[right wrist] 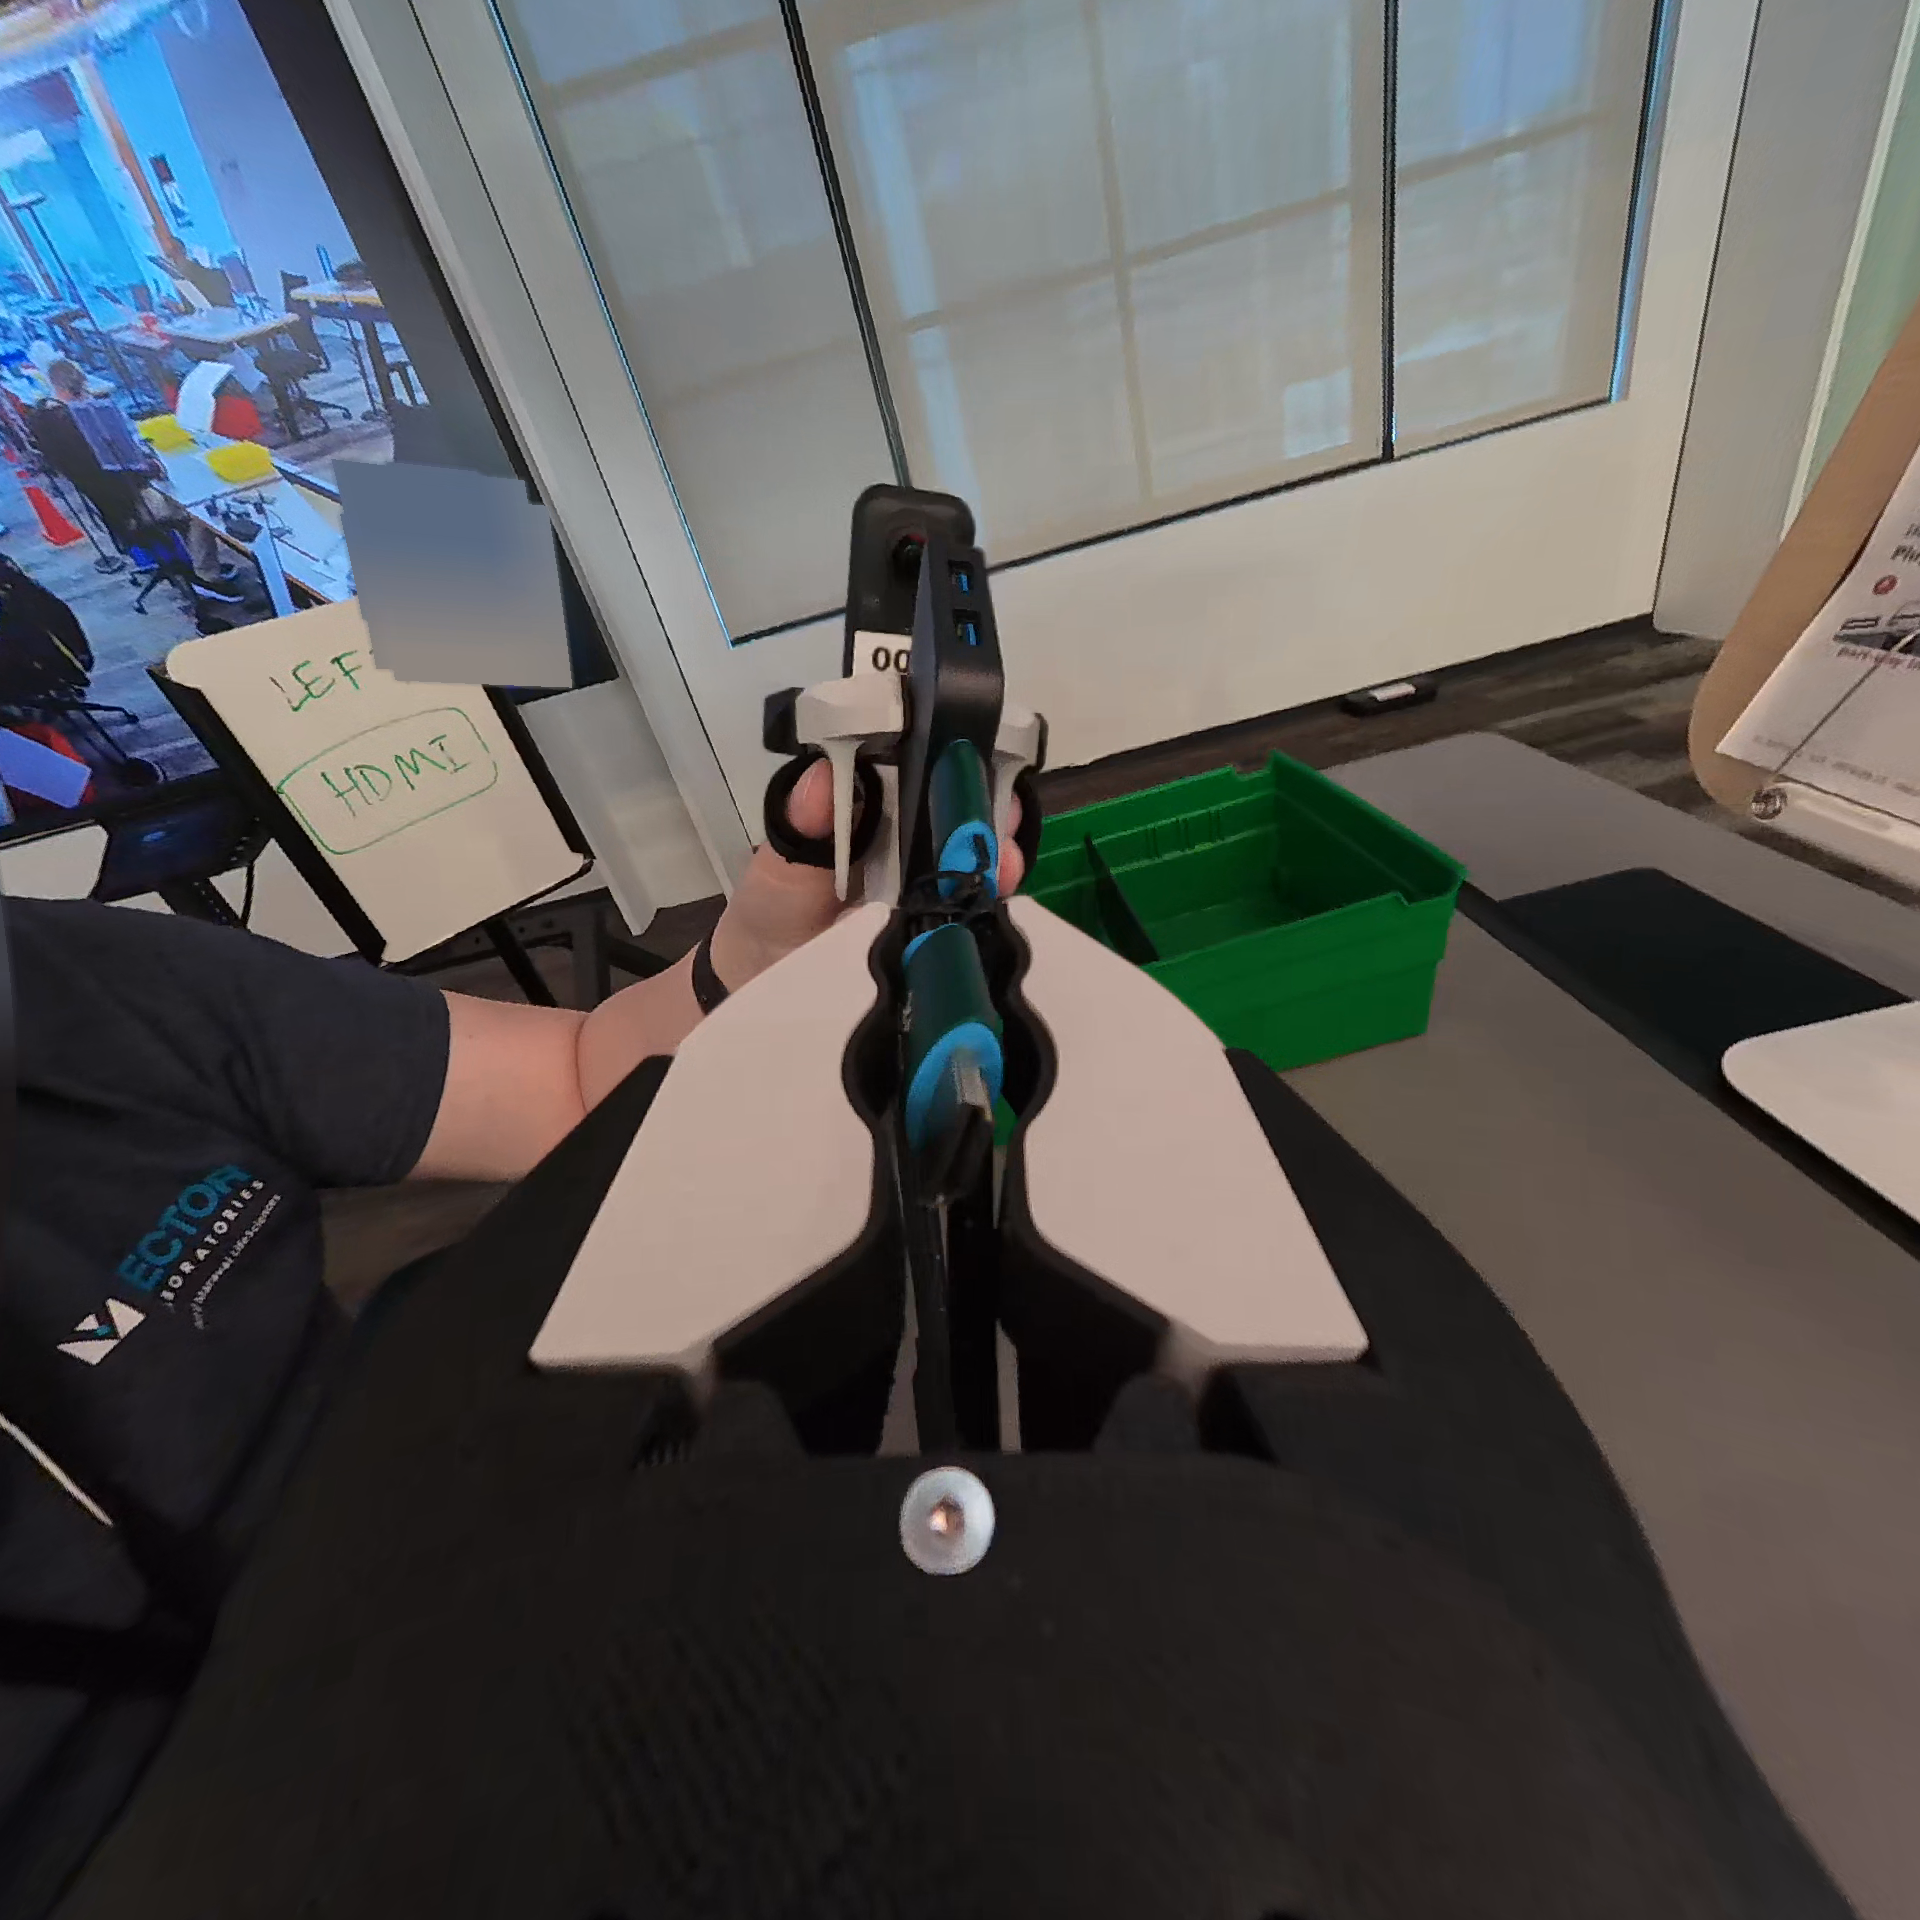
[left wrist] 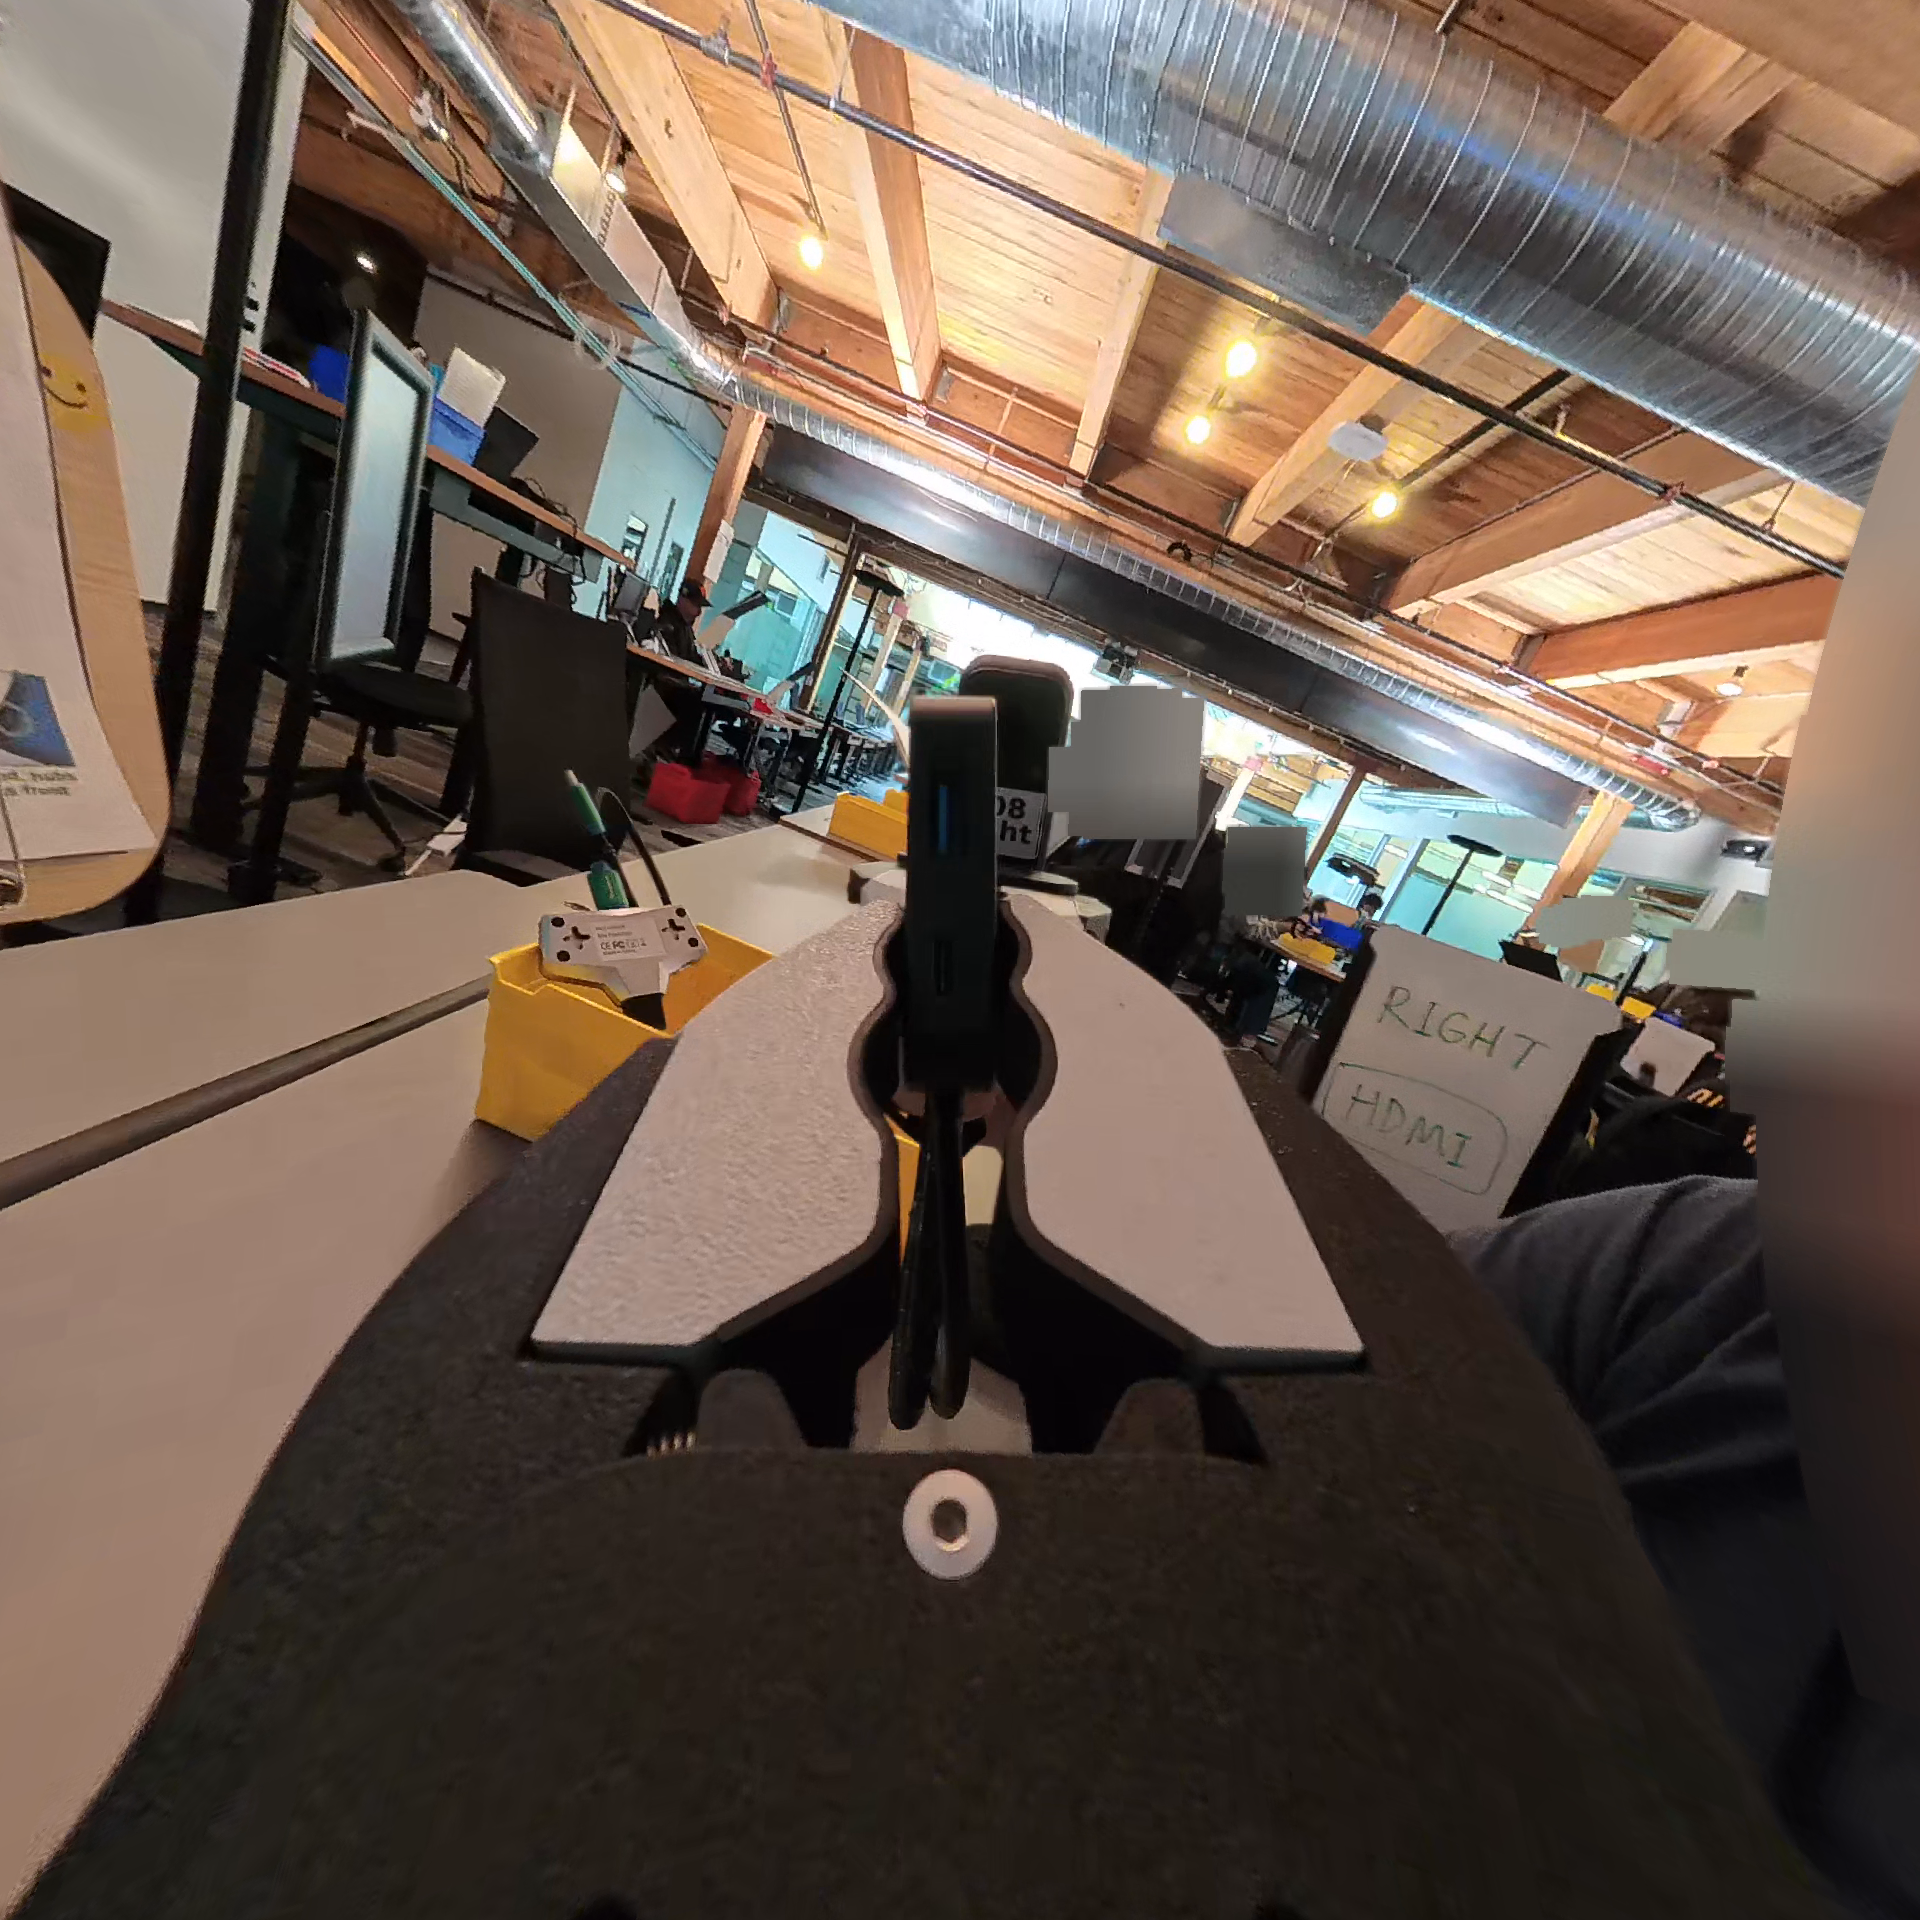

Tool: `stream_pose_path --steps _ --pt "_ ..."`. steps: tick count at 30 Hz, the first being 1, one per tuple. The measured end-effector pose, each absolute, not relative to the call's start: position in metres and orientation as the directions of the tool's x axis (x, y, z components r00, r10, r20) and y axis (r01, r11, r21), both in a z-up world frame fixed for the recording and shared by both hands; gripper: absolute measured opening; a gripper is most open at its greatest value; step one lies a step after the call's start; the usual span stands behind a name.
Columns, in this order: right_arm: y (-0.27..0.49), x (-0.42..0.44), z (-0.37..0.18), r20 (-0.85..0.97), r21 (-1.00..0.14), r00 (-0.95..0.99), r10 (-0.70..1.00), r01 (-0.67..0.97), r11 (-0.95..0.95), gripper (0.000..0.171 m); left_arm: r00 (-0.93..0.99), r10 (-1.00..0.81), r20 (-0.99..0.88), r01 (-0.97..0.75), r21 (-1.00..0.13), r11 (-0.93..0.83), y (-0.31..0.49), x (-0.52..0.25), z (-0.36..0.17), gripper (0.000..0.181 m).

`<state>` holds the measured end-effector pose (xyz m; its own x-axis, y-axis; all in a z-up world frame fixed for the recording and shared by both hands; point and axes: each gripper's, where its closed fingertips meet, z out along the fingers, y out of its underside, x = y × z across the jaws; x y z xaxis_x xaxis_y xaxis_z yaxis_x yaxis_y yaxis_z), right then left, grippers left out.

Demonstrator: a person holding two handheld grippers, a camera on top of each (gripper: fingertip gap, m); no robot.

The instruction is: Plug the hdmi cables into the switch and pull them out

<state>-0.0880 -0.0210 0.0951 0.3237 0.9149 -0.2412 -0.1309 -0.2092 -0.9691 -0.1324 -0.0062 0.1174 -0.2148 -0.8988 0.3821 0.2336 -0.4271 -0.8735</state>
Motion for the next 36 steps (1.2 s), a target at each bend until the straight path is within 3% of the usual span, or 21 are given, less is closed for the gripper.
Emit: stream_pose_path --steps 17,24,36 --pt "-0.012 -0.089 0.096 -0.357 -0.92 0.299 0.885 -0.274 -0.278 0.015 -0.187 -0.901 0.392 0.347 -0.832 -0.434 0.001 -0.131 0.117 0.014" --pt "-0.024 -0.085 0.092 -0.247 -0.969 0.321 0.914 -0.07 -0.237 0.015 -0.277 -0.877 0.392 0.057 -0.905 -0.422 -0.016 -0.127 0.099 0.014" --pt "-0.033 -0.084 0.091 -0.242 -0.969 0.28 0.929 -0.021 -0.246 0.016 -0.281 -0.903 0.325 0.09 -0.928 -0.362 -0.021 -0.131 0.108 0.014"
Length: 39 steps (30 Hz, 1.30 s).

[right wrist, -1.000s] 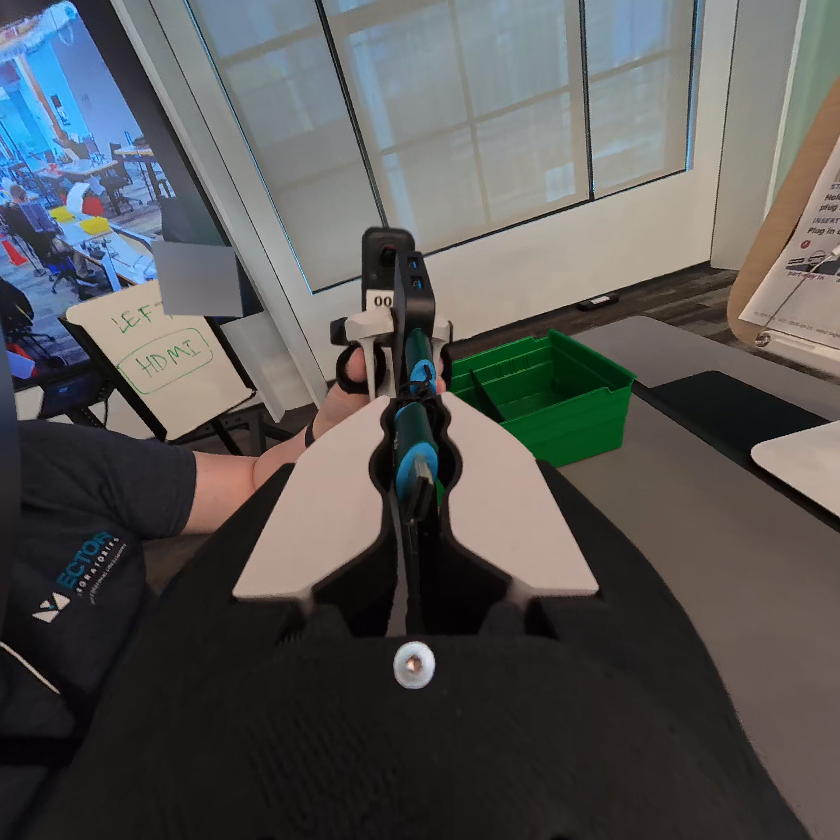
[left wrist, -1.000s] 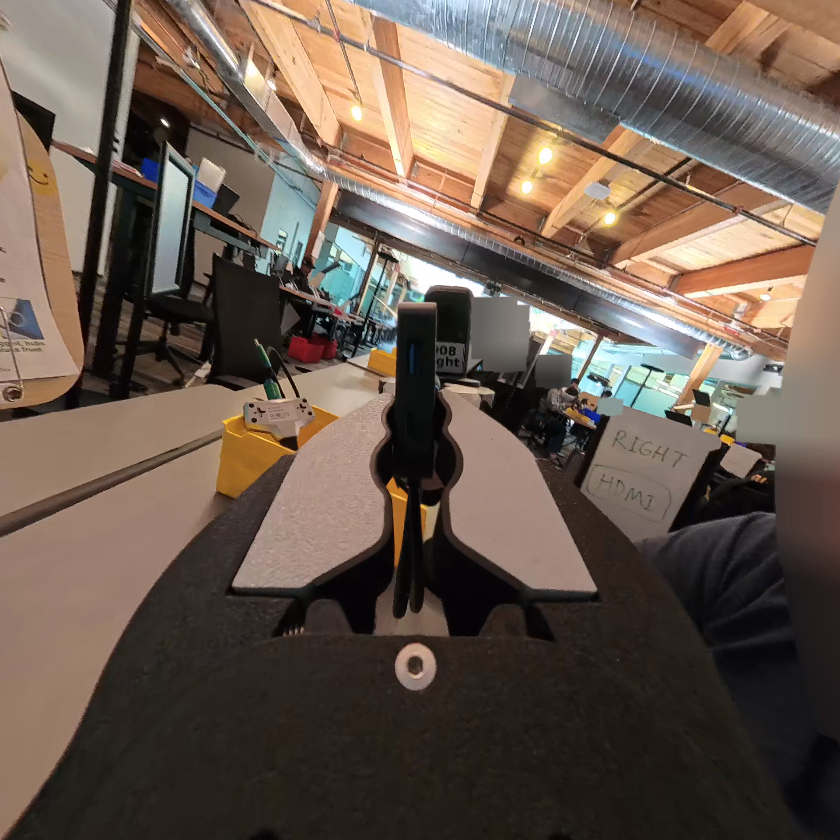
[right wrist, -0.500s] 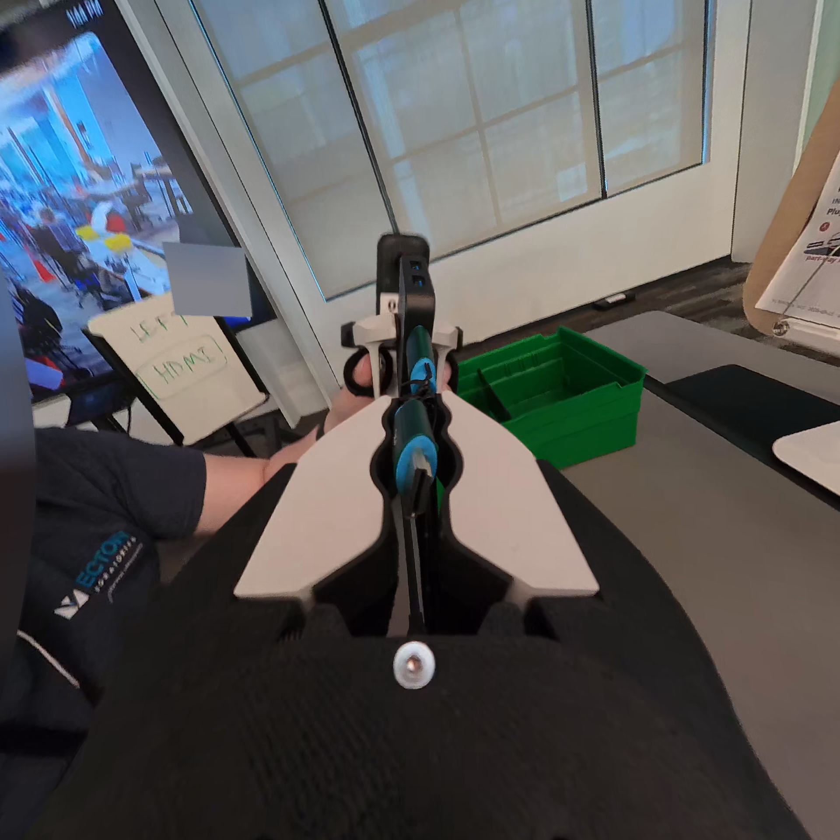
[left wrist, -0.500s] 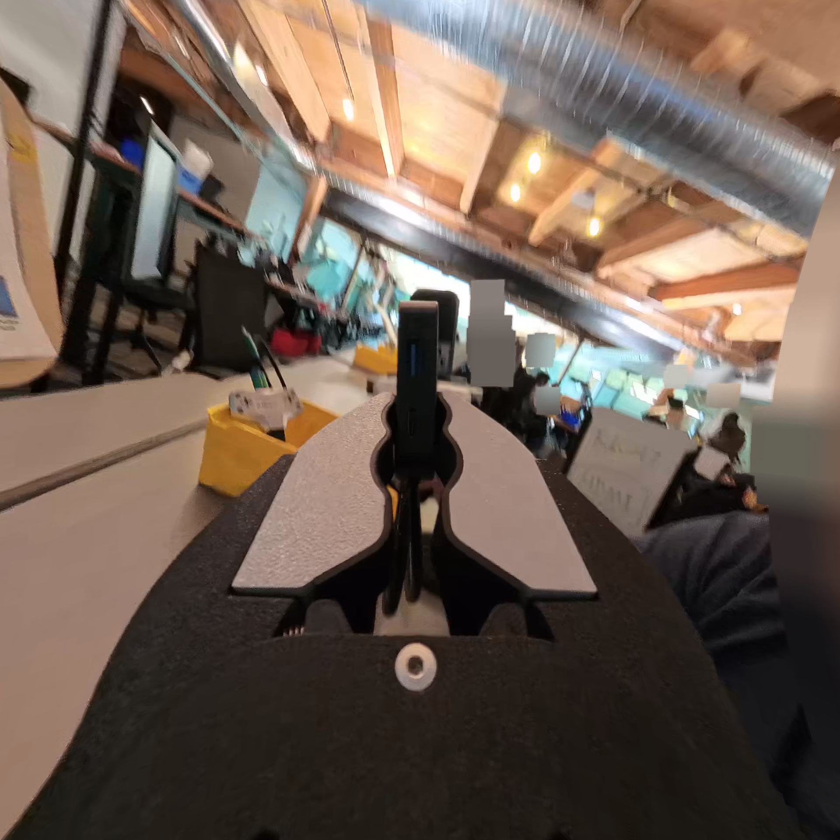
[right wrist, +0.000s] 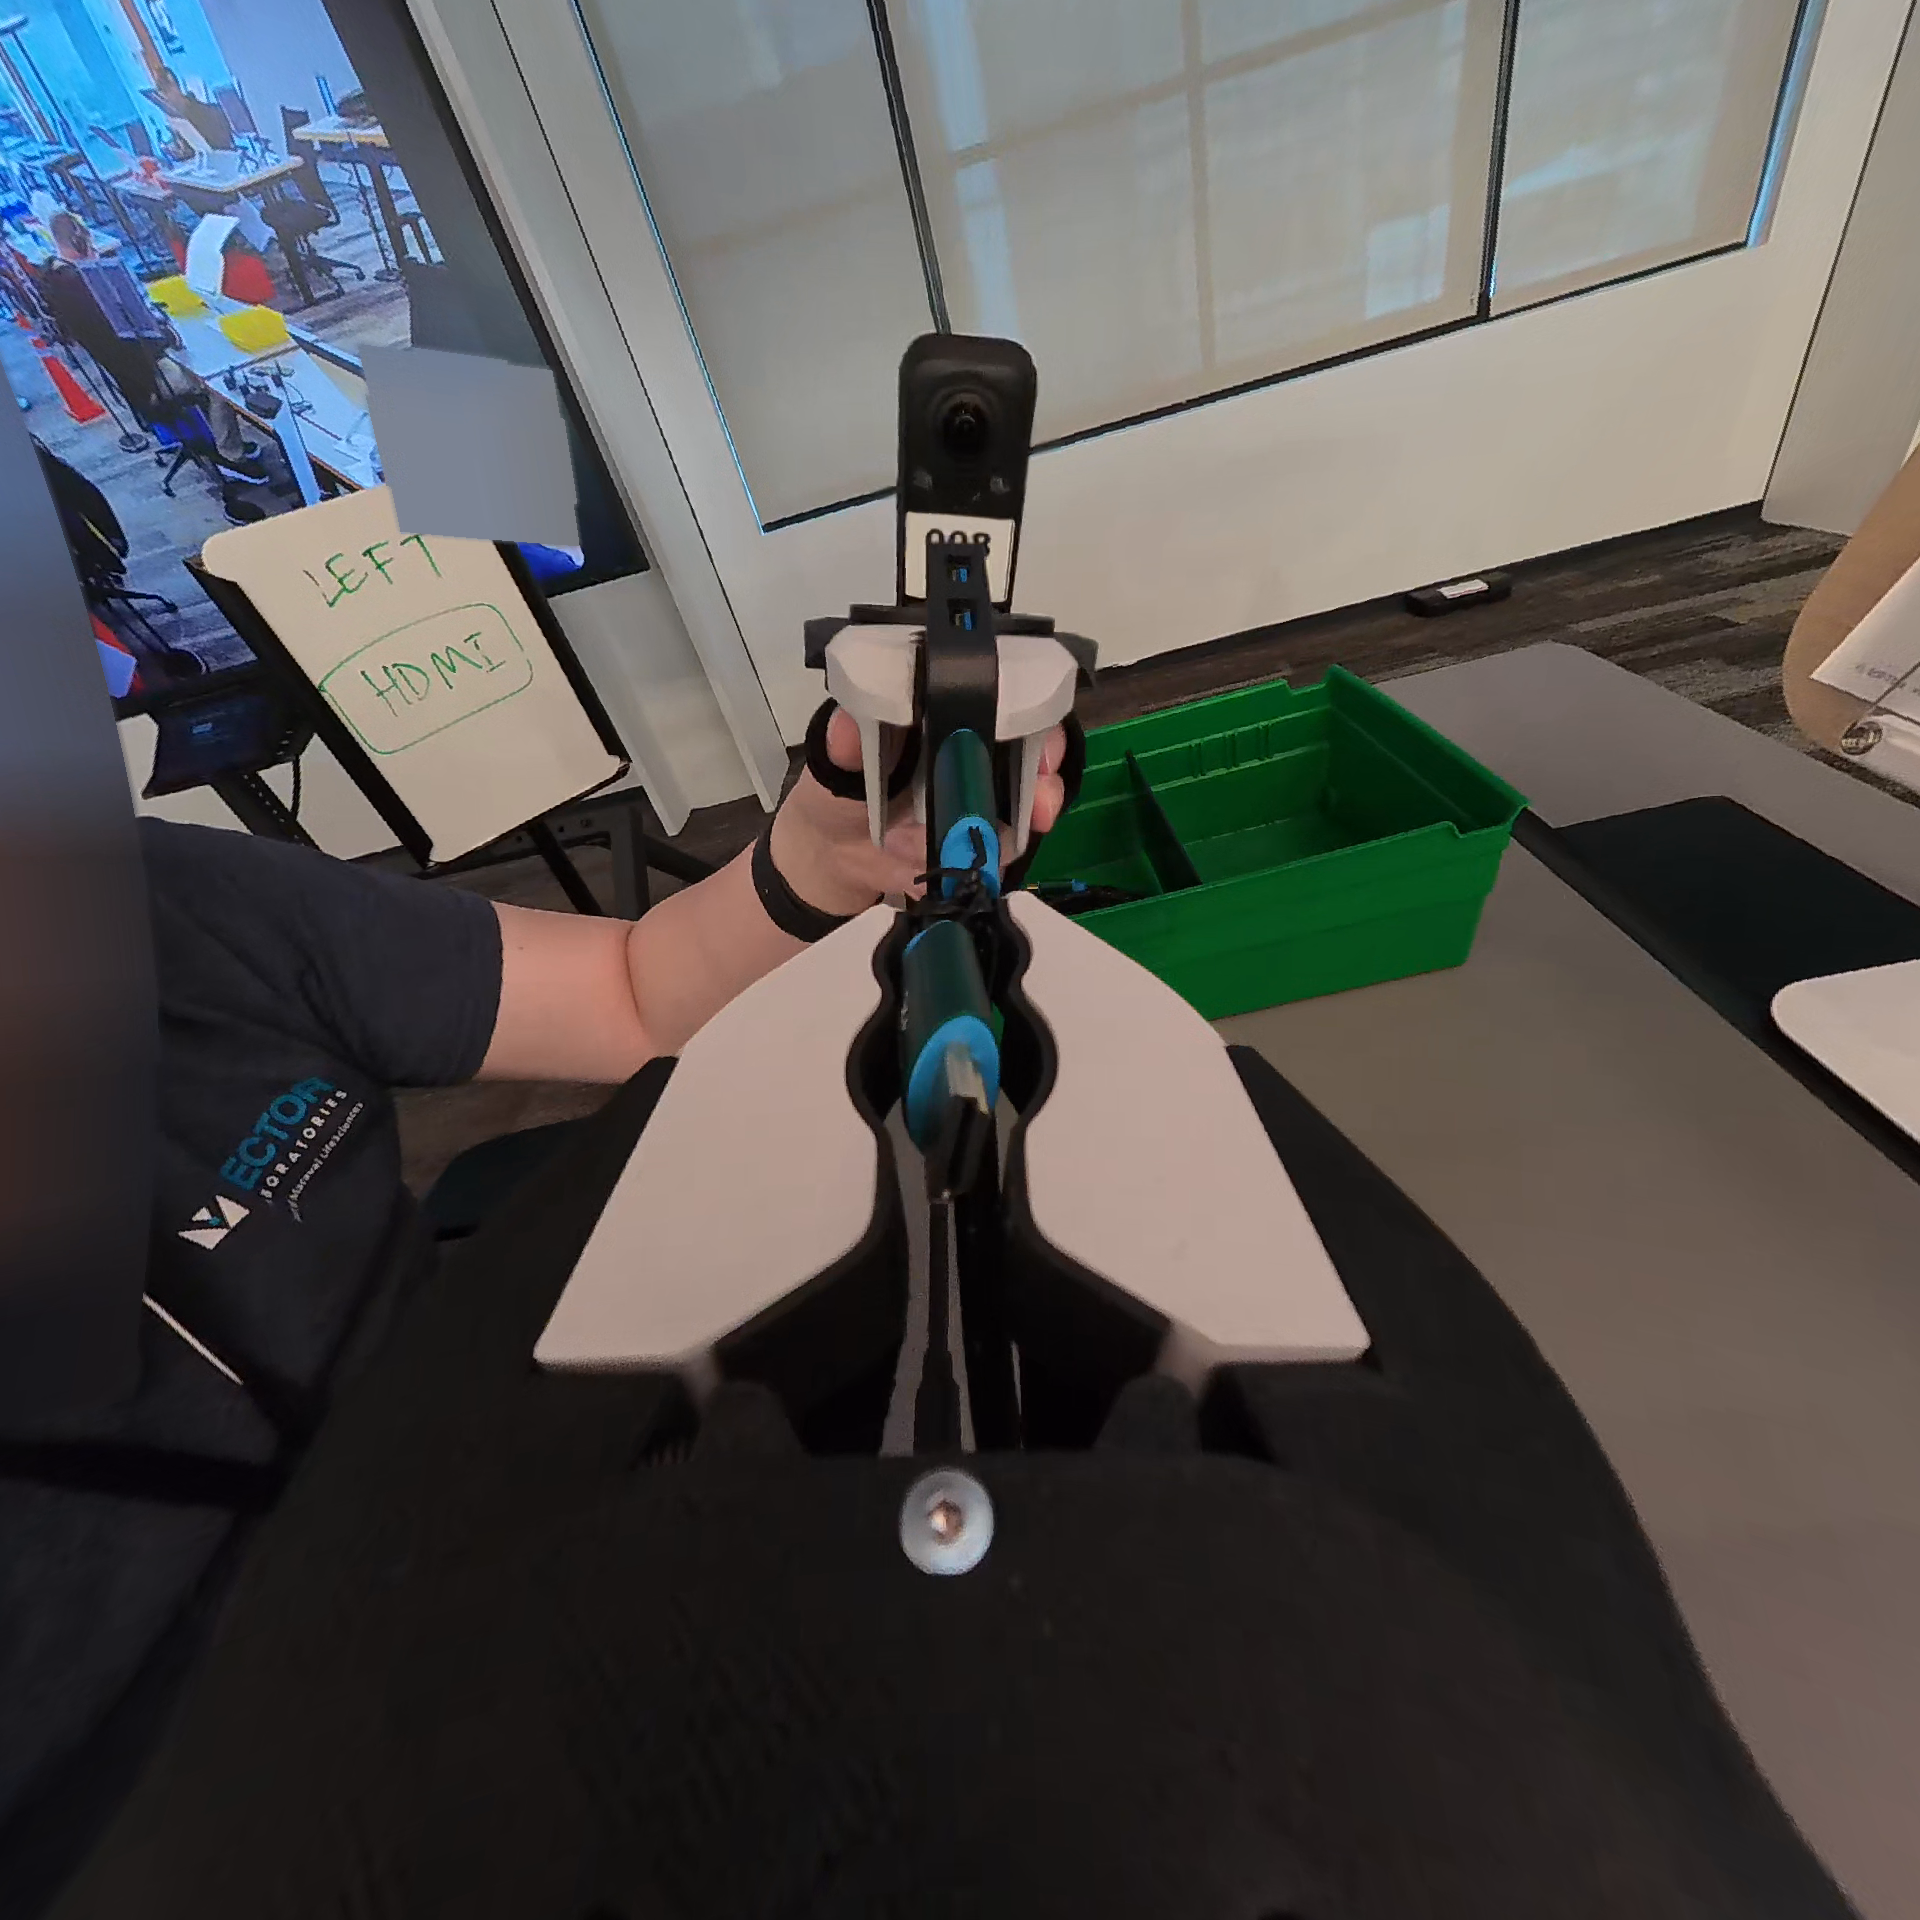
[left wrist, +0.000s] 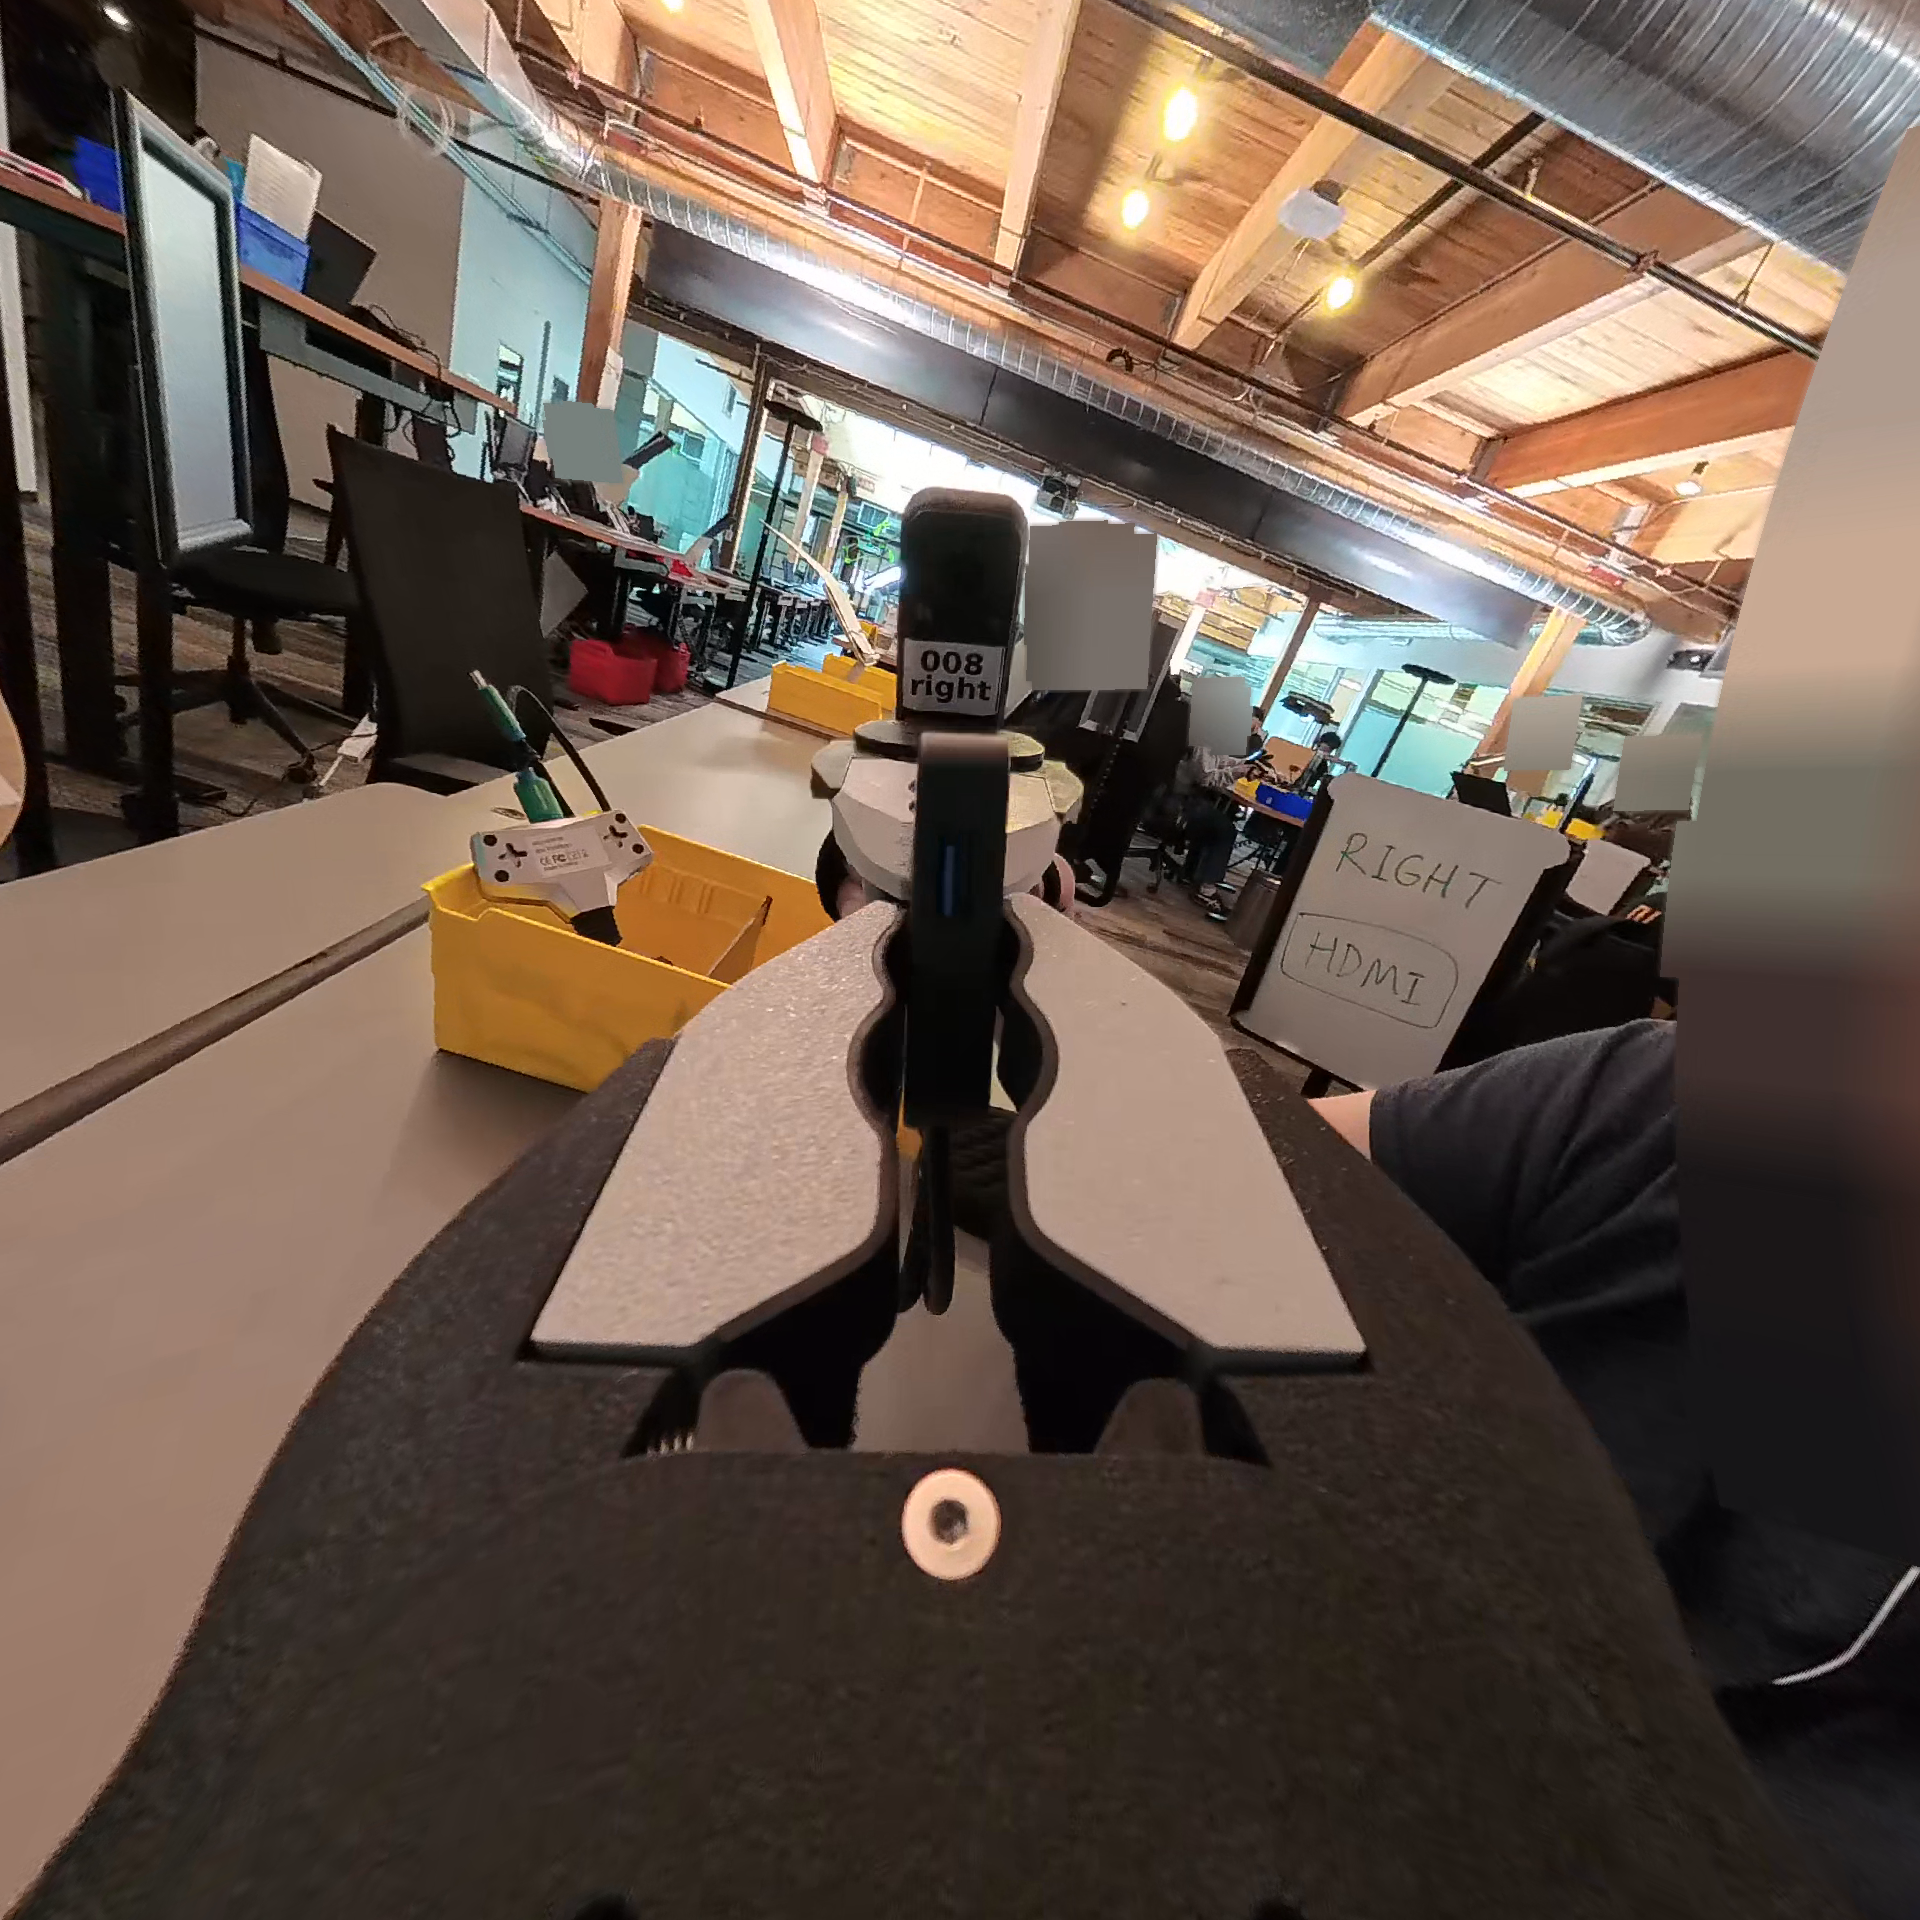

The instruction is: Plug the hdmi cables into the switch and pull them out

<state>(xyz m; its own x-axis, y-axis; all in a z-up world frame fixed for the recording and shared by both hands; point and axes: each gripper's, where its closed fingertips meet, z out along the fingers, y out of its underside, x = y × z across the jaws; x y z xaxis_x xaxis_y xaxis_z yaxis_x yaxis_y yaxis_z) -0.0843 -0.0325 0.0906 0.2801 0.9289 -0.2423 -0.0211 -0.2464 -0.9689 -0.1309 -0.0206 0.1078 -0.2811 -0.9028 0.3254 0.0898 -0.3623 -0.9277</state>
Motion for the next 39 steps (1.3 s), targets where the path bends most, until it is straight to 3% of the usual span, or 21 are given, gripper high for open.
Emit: stream_pose_path --steps 6,25,39 --pt "-0.033 -0.086 0.085 -0.242 -0.967 0.28 0.929 0.012 -0.256 0.015 -0.271 -0.903 0.334 0.108 -0.921 -0.374 -0.018 -0.134 0.112 0.014" --pt "-0.044 -0.086 0.056 -0.178 -0.934 0.305 0.936 0.245 -0.258 0.014 -0.244 -0.904 0.35 -0.133 -0.936 -0.326 -0.026 -0.132 0.081 0.014" --pt "-0.034 -0.088 0.065 -0.247 -0.952 0.274 0.93 0.112 -0.286 0.017 -0.214 -0.873 0.439 -0.041 -0.896 -0.441 -0.013 -0.134 0.095 0.014"
